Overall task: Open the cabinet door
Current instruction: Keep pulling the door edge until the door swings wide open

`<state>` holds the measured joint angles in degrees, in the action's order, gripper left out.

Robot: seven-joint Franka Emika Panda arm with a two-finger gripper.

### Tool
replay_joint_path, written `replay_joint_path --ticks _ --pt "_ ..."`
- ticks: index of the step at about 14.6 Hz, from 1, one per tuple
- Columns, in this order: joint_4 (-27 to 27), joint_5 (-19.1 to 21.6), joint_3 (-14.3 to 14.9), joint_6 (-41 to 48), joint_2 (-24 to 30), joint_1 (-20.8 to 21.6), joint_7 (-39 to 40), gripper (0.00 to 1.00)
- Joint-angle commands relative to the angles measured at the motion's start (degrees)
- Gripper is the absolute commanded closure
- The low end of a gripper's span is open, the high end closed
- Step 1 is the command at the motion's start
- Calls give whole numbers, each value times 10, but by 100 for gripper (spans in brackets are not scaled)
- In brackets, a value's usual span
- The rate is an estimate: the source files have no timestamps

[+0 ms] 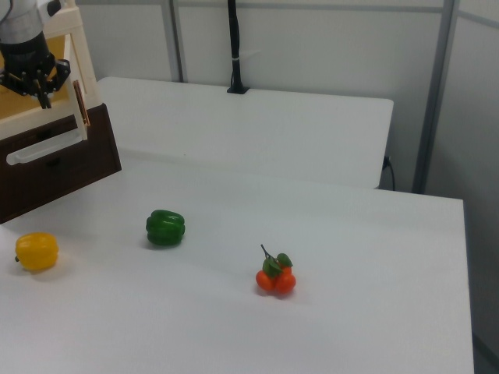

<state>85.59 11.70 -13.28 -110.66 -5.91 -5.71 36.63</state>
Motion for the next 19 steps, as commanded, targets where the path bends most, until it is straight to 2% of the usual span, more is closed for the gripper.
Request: replay_joint_path --ticks 1,5,9,13,16,17,18,19 --pt "15 50 2 -79 -6 1 5 94" --pt "29 56 3 -160 -17 0 5 94" --pt "26 56 18 -168 -22 -5 10 94" --pt "27 55 21 -254 -35 -7 5 94" --pt "26 55 34 -244 -28 -17 6 94" --pt "30 55 42 -215 -12 -17 6 92" --pt "29 55 48 -161 -4 -17 6 87" --pt "26 55 60 -104 2 -16 5 76"
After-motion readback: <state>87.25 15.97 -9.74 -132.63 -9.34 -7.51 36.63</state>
